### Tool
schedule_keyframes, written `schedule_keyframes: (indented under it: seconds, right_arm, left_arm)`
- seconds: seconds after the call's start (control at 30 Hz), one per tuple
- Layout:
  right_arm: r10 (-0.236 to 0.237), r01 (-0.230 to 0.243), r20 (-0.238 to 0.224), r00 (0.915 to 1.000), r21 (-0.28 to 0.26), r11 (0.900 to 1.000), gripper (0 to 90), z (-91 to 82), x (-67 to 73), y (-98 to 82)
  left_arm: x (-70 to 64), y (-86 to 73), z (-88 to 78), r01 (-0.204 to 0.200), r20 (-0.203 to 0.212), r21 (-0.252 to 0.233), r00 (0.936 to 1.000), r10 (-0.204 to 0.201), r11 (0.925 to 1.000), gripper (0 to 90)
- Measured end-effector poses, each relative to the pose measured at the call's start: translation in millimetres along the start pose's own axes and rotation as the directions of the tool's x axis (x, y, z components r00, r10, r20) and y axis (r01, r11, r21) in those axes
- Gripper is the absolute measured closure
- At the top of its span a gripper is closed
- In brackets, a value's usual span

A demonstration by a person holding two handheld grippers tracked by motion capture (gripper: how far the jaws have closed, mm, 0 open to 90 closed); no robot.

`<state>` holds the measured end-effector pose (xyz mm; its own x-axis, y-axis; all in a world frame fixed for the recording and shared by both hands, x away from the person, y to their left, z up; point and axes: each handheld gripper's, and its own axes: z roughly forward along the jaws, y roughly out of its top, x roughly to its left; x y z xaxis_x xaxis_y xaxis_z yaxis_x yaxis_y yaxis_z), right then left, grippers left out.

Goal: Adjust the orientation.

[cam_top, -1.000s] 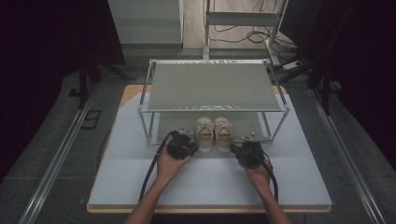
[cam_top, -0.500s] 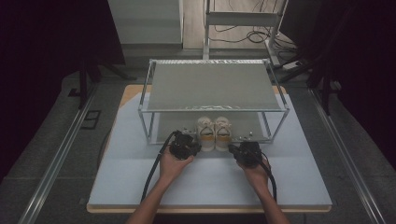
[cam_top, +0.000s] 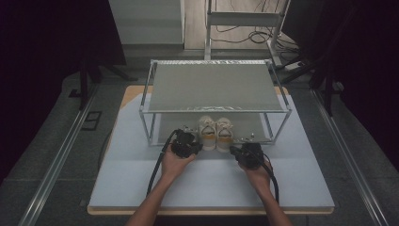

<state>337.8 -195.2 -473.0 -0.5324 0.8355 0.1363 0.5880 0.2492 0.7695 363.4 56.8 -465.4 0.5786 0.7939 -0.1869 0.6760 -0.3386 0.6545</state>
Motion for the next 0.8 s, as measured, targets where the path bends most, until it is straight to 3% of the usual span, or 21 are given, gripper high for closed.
schedule_keyframes:
  seconds: [0.2,0.4,0.5,0.6,0.63,0.8]
  right_arm:
    - [-0.007,0.007,-0.008,0.9999,0.007,1.0,87.5,1.4,2.1,-1.9]
    - [-0.012,0.012,-0.012,0.9999,0.004,1.0,87.5,1.9,3.8,-2.3]
    - [-0.015,0.015,-0.011,0.9998,0.003,1.0,87.5,2.3,4.2,-2.1]
    - [-0.011,0.011,-0.012,0.9999,0.002,1.0,87.4,2.5,4.7,-2.2]
    - [-0.01,0.01,-0.015,0.9998,0.001,1.0,87.5,2.4,5.1,-2.3]
    - [-0.023,0.023,-0.021,0.9995,0.004,1.0,87.6,3.7,8.6,-0.9]
  left_arm:
    - [2.2,5.1,2.9,-0.015,-0.01,0.011,0.9998,0.015,0.9998,79.7]
    - [4.7,8.6,6.3,-0.002,-0.014,0.009,0.9999,0.003,1.0,79.8]
    - [9.1,10.6,7.2,-0.035,-0.015,0.011,0.9993,0.035,0.9993,79.9]
    - [10.0,11.8,8.4,-0.023,-0.014,0.011,0.9996,0.023,0.9997,79.8]
    - [8.1,11.3,8.9,0.016,-0.012,0.01,0.9998,-0.016,0.9998,79.8]
    - [8.5,11.4,9.3,0.018,-0.012,0.009,0.9998,-0.018,0.9998,80.1]
